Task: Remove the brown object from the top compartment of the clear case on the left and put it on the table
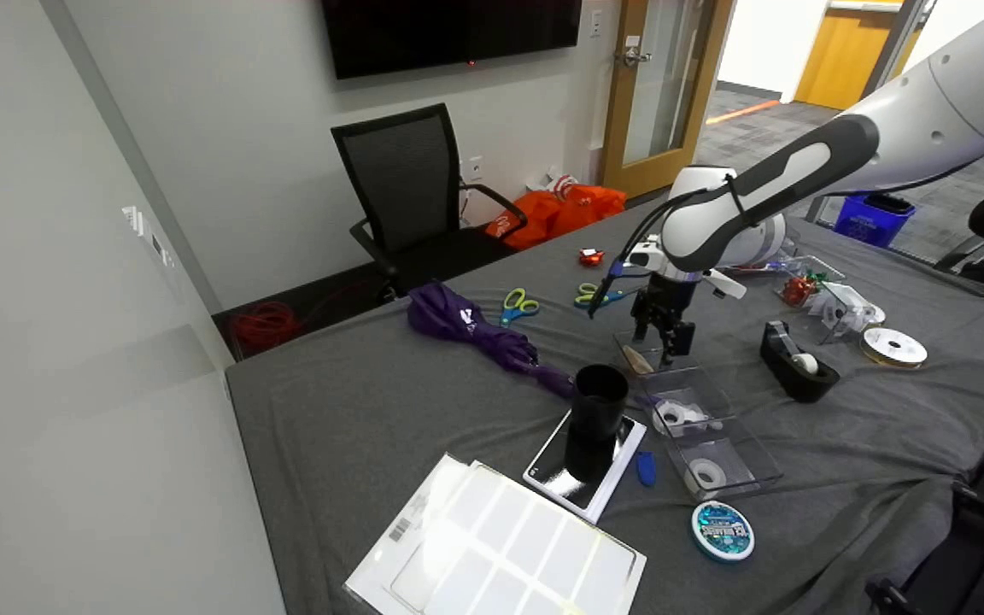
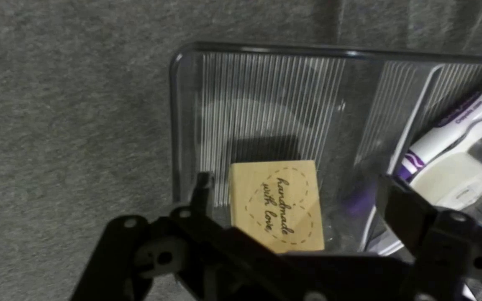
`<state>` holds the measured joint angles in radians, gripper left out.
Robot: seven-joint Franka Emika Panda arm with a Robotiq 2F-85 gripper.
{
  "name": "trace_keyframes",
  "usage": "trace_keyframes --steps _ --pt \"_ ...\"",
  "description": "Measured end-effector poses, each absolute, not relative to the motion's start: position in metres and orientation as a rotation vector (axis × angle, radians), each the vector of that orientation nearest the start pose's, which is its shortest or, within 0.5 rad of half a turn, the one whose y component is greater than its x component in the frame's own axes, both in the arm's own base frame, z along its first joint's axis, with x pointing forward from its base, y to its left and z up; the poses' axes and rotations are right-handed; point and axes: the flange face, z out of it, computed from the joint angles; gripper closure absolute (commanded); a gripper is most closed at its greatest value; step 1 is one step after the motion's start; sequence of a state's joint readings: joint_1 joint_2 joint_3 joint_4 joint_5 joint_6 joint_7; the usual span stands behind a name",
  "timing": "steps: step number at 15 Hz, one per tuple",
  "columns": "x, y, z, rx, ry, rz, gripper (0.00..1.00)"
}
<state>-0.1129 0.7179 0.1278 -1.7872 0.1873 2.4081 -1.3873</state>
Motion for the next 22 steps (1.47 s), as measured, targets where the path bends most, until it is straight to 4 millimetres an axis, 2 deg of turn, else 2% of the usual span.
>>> trace_keyframes --steps 1,2,7,8,9,10,12,15,17,18,22 --pt "0.643 0.008 0.144 -2.384 -1.685 -0.083 0.26" --pt "0.644 0.009 0.145 -2.382 -1.686 -0.087 0.32" --pt "0.646 0.017 0.147 -2.369 -1.698 -0.112 0.69" --pt "0.647 0.018 0.148 -2.371 -1.702 -0.121 0.56" --pt "0.648 0.018 0.148 -2.375 -1.705 -0.131 0.38" --pt "0.648 0.018 0.149 -2.378 -1.706 -0.137 0.31" --pt "0.648 0.018 0.148 -2.379 -1.706 -0.14 0.22" --pt "0.647 0.018 0.141 -2.381 -1.704 -0.14 0.02" --pt "0.646 0.019 0.133 -2.381 -1.701 -0.138 0.0" --pt "0.647 0.02 0.132 -2.385 -1.703 -0.147 0.3" --pt "0.648 0.022 0.132 -2.387 -1.706 -0.169 0.61"
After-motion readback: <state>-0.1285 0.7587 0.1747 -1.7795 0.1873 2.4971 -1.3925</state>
